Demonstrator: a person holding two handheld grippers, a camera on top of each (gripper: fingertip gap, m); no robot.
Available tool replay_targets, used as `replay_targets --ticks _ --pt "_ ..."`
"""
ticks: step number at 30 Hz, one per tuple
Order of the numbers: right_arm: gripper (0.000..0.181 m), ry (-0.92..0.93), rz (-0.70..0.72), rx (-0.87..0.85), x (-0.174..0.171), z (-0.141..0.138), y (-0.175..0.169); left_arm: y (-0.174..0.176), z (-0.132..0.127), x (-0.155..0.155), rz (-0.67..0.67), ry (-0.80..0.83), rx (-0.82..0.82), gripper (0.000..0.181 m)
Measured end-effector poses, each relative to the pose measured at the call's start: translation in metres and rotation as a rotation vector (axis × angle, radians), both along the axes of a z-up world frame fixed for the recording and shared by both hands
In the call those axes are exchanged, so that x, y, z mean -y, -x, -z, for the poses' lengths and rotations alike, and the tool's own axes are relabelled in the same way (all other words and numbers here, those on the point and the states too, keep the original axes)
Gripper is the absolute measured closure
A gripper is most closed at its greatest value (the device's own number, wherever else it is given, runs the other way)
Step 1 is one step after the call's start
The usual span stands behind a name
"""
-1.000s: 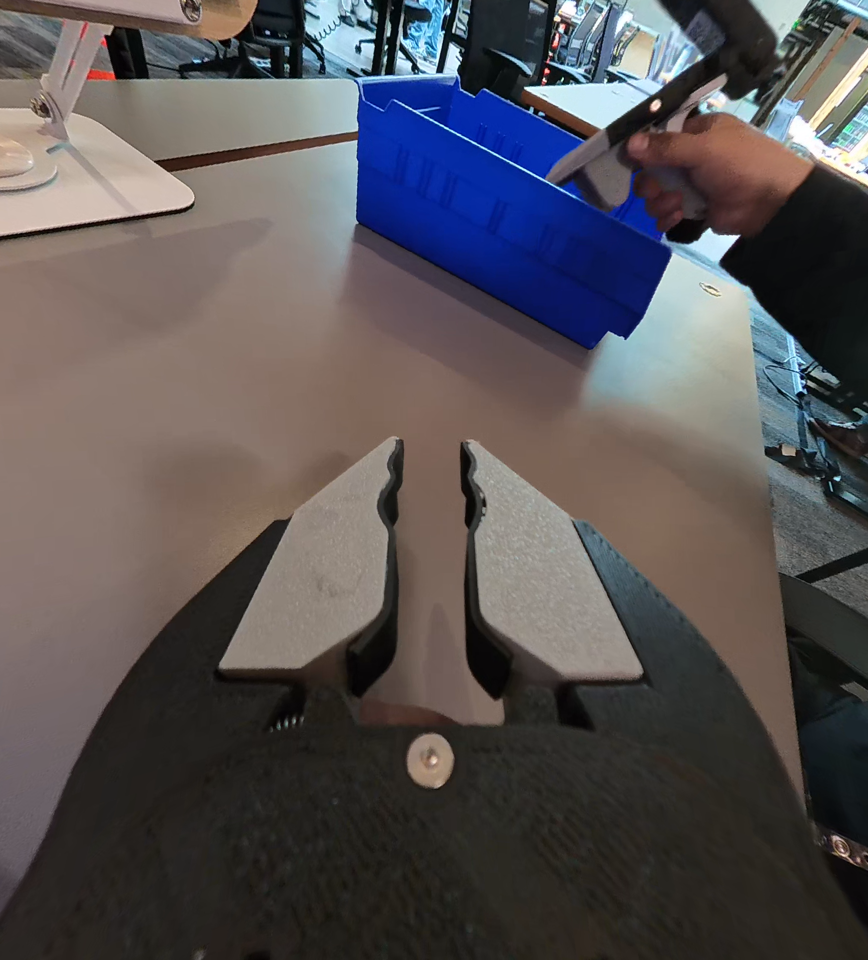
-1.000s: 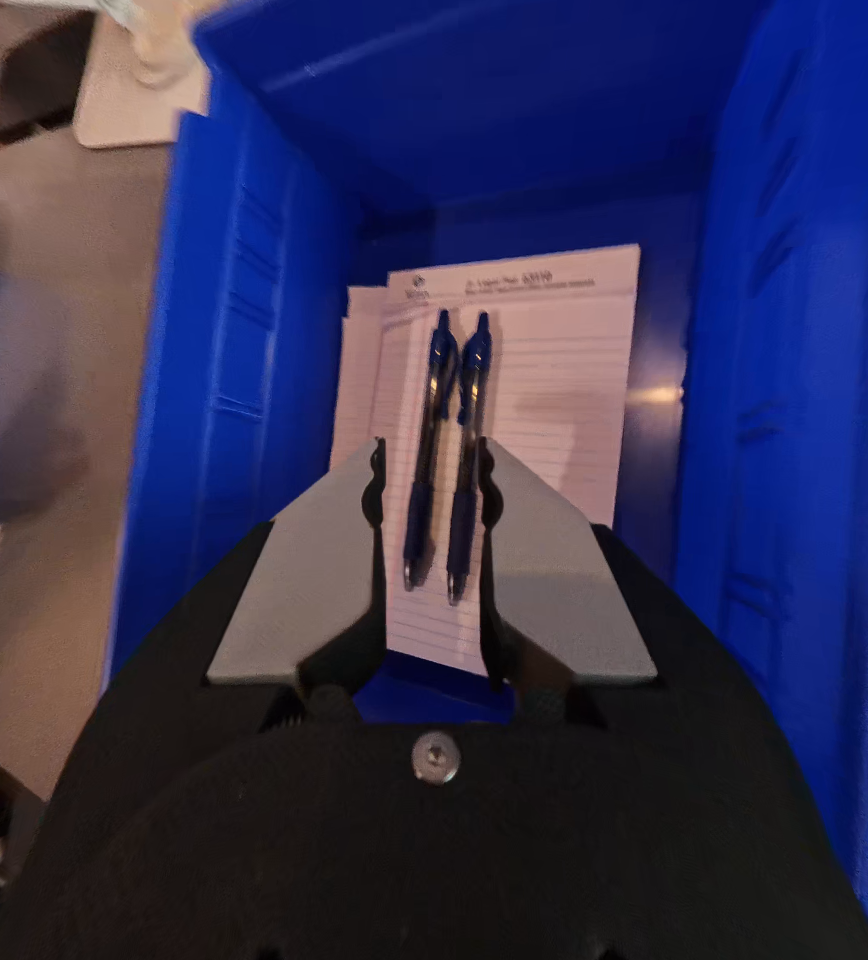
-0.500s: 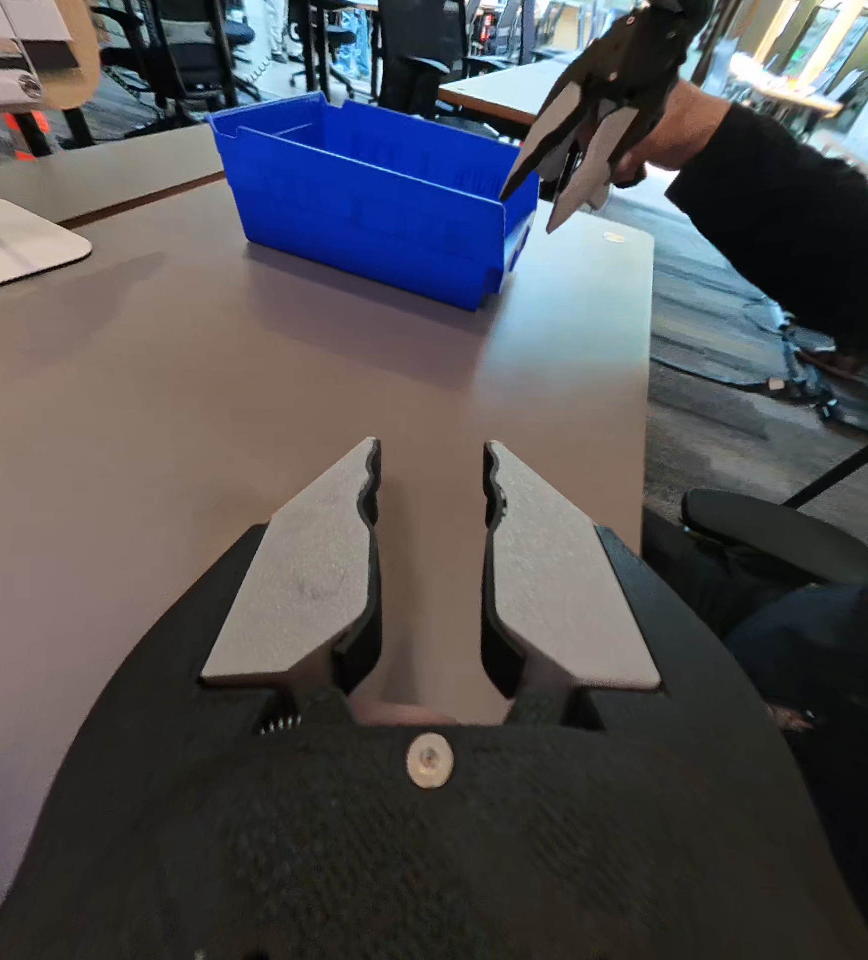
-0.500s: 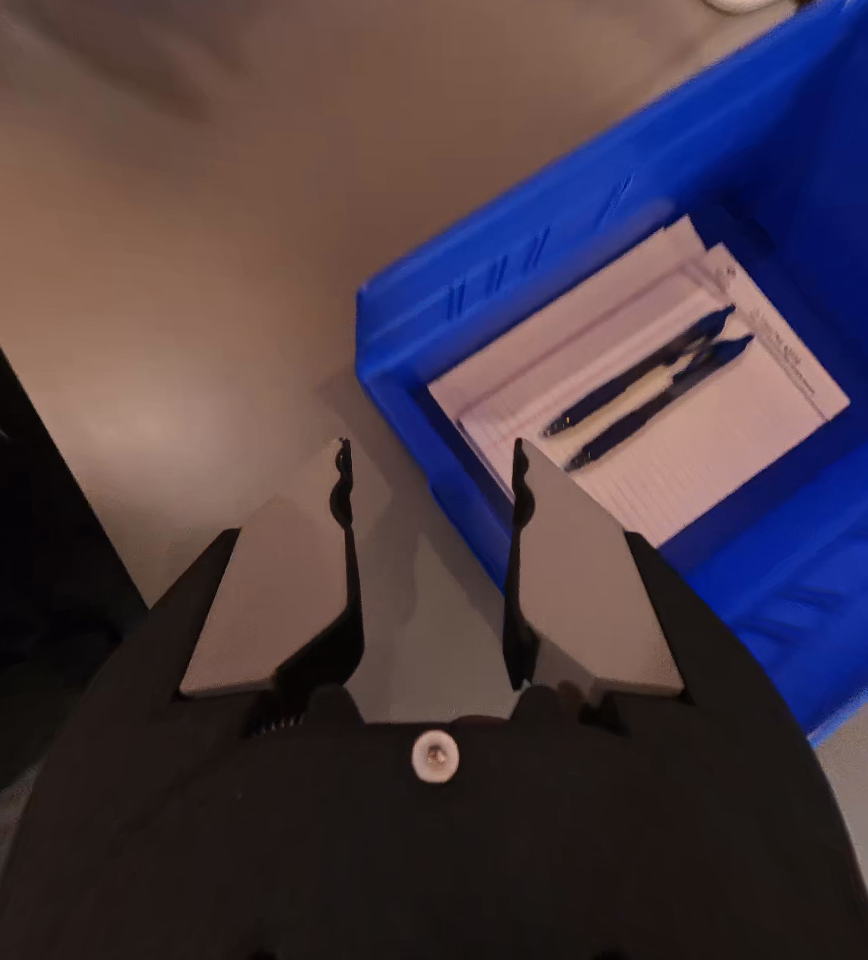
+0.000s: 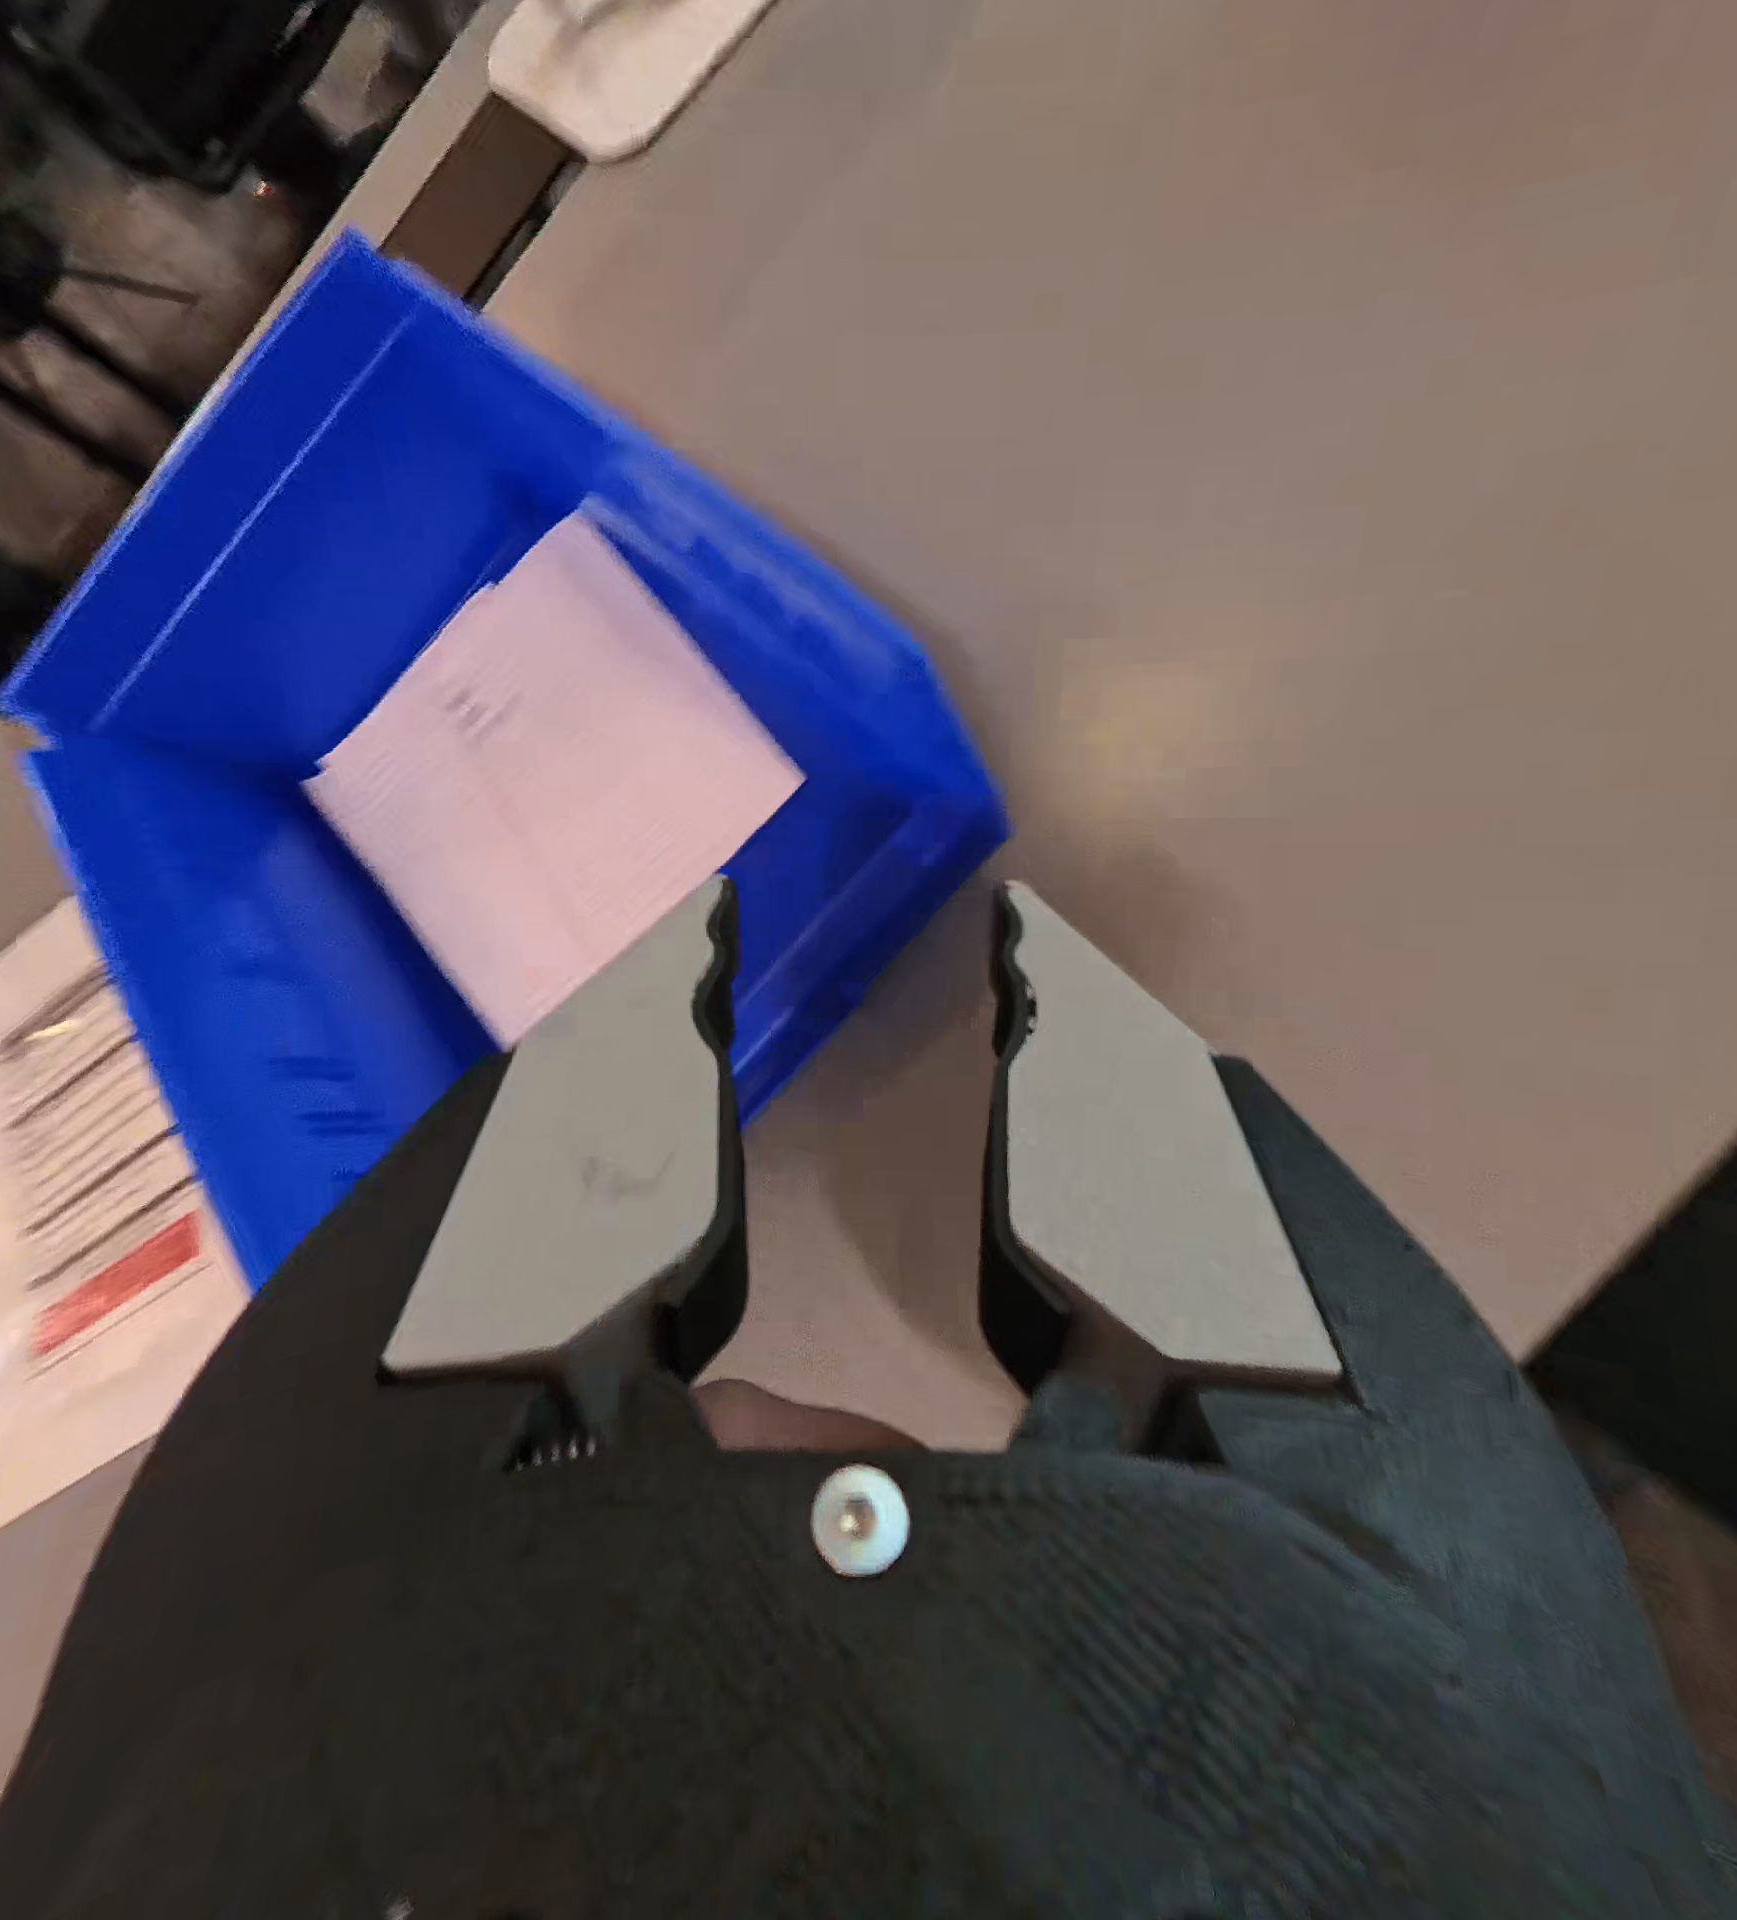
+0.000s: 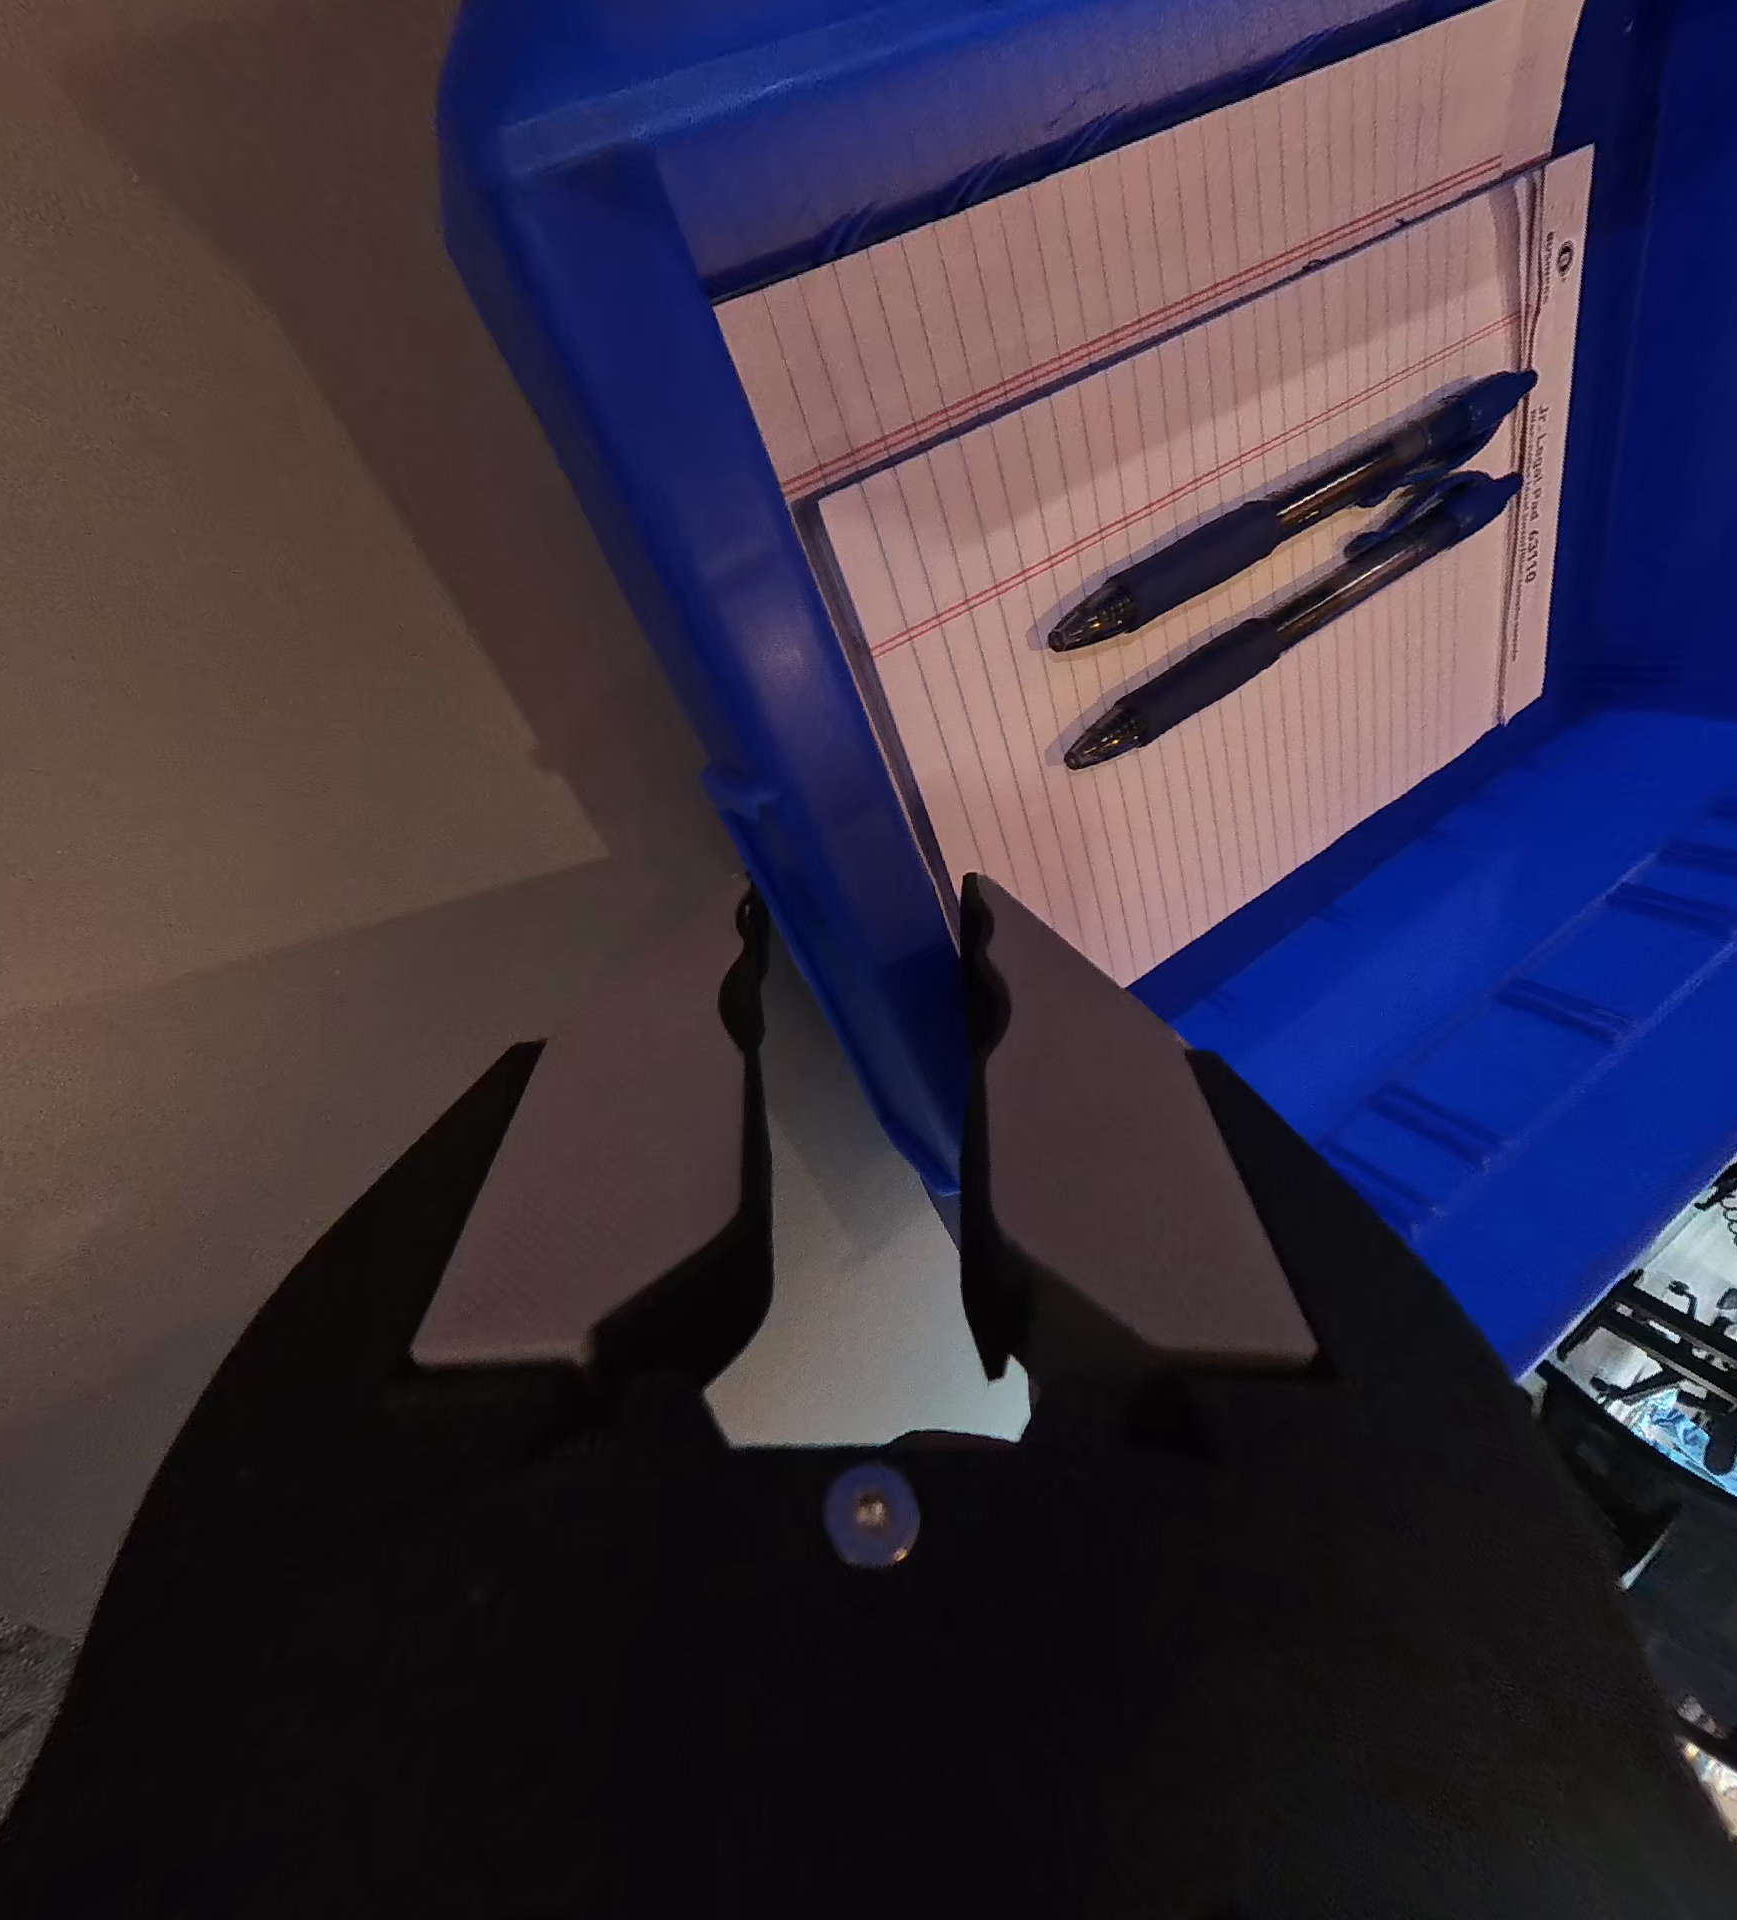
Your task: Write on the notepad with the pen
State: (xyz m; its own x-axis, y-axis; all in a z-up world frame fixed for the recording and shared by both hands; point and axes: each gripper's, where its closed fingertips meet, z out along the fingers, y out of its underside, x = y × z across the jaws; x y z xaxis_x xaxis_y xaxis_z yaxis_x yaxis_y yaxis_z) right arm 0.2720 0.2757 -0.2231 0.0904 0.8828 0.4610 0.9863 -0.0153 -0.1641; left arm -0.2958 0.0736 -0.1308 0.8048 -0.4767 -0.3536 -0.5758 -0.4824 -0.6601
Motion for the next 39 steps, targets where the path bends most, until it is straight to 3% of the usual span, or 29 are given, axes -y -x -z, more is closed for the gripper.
replay_targets --ticks 5,8,11,17,19,21,24,27,29,34,39 --pt "0.147 0.017 0.004 -0.024 0.002 0.000 0.001 0.035 0.053 -0.009 0.038 0.214 -0.309 0.109" --pt "0.146 0.026 -0.015 -0.064 0.002 0.000 0.003 0.055 0.076 -0.019 0.027 0.306 -0.444 0.107" --pt "0.146 0.055 -0.032 -0.110 0.003 0.000 0.005 0.056 0.094 -0.024 0.075 0.377 -0.429 0.145" --pt "0.150 0.076 -0.088 -0.108 0.010 0.000 0.010 0.037 0.090 -0.040 0.074 0.286 -0.399 0.149" --pt "0.153 0.084 -0.123 -0.119 0.020 -0.001 0.020 0.023 0.082 -0.040 0.021 0.266 -0.304 0.149" --pt "0.157 0.152 -0.147 -0.186 0.039 -0.002 0.042 0.005 0.059 -0.040 -0.020 0.212 -0.080 0.151" --pt "0.159 0.172 -0.144 -0.212 0.055 -0.002 0.072 -0.028 -0.005 -0.038 0.044 0.065 0.322 0.159" --pt "0.159 0.218 -0.144 -0.213 0.076 -0.002 0.106 -0.038 -0.056 -0.030 0.079 -0.040 0.532 0.161" --pt "0.160 0.240 -0.144 -0.215 0.092 -0.002 0.136 -0.041 -0.064 -0.023 0.101 -0.050 0.559 0.162" --pt "0.160 0.257 -0.183 -0.214 0.136 -0.002 0.219 -0.050 -0.053 -0.017 0.116 -0.040 0.523 0.161" --pt "0.160 0.299 -0.294 -0.230 0.171 -0.003 0.298 -0.052 -0.108 -0.016 0.157 -0.118 0.580 0.159"
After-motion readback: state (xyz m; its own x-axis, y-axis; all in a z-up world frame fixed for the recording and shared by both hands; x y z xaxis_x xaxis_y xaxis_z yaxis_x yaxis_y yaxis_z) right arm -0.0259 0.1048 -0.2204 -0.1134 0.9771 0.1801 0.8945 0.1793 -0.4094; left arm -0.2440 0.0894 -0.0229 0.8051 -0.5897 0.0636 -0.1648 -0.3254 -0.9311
